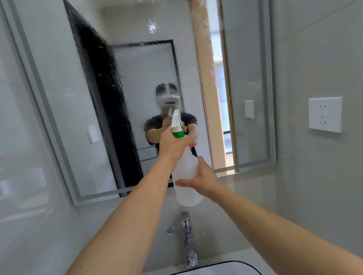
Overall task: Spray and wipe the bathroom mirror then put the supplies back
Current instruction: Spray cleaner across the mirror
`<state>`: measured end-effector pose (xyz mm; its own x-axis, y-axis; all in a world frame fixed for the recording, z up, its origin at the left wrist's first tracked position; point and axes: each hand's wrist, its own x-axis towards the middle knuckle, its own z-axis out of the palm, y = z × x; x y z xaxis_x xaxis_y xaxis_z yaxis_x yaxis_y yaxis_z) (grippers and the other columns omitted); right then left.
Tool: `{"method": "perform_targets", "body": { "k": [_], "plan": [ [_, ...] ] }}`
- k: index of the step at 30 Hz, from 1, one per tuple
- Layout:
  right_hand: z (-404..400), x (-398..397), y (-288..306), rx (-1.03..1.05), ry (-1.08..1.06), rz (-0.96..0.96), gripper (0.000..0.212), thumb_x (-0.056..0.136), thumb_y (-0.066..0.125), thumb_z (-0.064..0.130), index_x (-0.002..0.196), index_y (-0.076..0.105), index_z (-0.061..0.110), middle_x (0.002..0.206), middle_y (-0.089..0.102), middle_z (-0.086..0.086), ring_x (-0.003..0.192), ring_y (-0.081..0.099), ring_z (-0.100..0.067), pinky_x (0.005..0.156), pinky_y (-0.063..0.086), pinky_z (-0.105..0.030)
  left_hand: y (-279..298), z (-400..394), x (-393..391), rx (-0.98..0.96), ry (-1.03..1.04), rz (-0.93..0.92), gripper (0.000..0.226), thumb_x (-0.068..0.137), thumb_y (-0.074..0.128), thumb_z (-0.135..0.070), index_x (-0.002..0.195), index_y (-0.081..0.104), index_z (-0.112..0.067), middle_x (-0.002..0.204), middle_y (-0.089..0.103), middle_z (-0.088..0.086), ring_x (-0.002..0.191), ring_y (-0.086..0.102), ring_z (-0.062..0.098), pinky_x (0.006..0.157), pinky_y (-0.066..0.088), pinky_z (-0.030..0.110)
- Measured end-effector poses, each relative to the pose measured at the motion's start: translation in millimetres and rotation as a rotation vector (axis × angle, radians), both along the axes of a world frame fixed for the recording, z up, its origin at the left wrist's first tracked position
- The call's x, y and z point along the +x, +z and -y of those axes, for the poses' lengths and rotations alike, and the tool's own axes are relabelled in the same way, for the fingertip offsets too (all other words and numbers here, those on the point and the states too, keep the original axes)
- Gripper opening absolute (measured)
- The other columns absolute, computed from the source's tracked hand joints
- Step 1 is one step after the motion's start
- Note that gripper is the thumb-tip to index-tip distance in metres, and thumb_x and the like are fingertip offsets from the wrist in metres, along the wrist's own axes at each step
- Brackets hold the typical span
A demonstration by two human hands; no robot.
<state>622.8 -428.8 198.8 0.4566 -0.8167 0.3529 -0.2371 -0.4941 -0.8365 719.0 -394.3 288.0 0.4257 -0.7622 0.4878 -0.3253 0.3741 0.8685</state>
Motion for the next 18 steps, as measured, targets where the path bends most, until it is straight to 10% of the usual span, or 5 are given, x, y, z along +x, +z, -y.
{"method": "perform_targets", "body": {
  "k": [8, 18],
  "plan": [
    [12.8, -29.6, 1.7, 0.039, -0.072, -0.004, 0.078, 0.071, 0.088, 0.034, 0.128, 0.037, 0.018, 0.113, 0.052, 0.003, 0.103, 0.053, -0.018, 0.078, 0.047, -0.031, 3.2, 21.3, -28.6, 0.033, -0.058, 0.026, 0.039, 0.071, 0.071, 0.013, 0.104, 0.063, -0.007, 0.092, 0.061, 0.010, 0.078, 0.060, 0.020, 0.052, 0.051, 0.017],
    [28.3, -74.6, -16.7, 0.119, -0.155, -0.004, 0.082, 0.070, 0.089, 0.032, 0.131, 0.037, 0.018, 0.121, 0.053, -0.002, 0.111, 0.055, -0.024, 0.087, 0.052, -0.039, -19.1, 60.3, -67.5, 0.098, -0.137, -0.044, 0.025, 0.074, 0.070, 0.010, 0.093, 0.064, -0.006, 0.080, 0.063, 0.010, 0.067, 0.065, 0.026, 0.071, 0.059, 0.041]
  ]
}}
